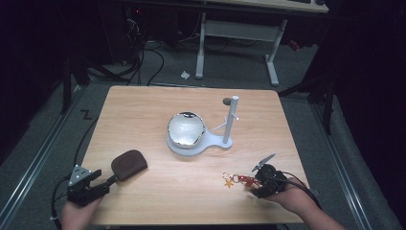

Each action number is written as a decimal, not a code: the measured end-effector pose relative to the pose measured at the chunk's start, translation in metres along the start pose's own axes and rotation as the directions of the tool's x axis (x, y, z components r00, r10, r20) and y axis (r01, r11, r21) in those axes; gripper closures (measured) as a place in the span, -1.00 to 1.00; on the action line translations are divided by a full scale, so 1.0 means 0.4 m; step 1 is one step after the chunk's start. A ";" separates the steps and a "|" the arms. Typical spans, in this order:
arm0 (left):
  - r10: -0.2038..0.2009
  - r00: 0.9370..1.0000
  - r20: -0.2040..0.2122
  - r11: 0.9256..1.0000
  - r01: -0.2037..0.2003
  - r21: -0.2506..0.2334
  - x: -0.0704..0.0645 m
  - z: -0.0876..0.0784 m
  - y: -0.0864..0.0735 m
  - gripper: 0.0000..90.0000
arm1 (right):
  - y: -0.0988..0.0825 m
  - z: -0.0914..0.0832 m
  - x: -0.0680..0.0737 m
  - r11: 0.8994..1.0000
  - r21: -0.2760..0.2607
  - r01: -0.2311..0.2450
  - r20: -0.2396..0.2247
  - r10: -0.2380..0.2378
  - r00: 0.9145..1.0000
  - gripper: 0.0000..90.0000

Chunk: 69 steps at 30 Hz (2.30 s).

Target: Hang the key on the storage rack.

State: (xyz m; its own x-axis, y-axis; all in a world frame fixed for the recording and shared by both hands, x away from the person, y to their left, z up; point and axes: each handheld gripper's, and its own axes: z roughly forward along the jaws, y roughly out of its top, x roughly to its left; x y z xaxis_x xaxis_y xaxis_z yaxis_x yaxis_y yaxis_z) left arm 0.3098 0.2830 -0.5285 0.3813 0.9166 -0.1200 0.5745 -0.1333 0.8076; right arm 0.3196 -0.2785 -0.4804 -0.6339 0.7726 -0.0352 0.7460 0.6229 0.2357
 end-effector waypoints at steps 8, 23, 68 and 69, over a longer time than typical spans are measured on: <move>0.004 1.000 0.004 1.000 -0.004 -0.002 -0.001 0.000 0.000 -0.19 | 0.012 0.015 0.006 1.000 0.026 -0.003 -0.004 0.003 1.000 0.28; 0.005 1.000 0.006 1.000 -0.005 -0.003 -0.003 0.000 0.001 -0.19 | 0.032 0.030 0.047 0.996 0.056 0.075 -0.008 -0.075 0.997 0.49; -0.004 1.000 0.020 1.000 0.004 0.008 0.001 0.004 -0.001 -0.18 | 0.109 -0.140 0.037 0.991 0.061 0.117 0.042 -0.120 0.992 0.49; -0.004 1.000 0.020 1.000 0.003 0.008 0.001 0.004 -0.001 -0.18 | 0.108 -0.144 0.036 0.992 0.058 0.115 0.046 -0.118 0.992 0.49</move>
State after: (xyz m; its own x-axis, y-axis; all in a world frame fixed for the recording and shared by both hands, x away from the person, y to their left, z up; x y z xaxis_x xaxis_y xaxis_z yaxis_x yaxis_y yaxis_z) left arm 0.3109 0.2827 -0.5297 0.3939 0.9093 -0.1345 0.5813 -0.1330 0.8027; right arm 0.3309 -0.2474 -0.4149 -0.7077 0.6984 -0.1073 0.6784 0.7140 0.1731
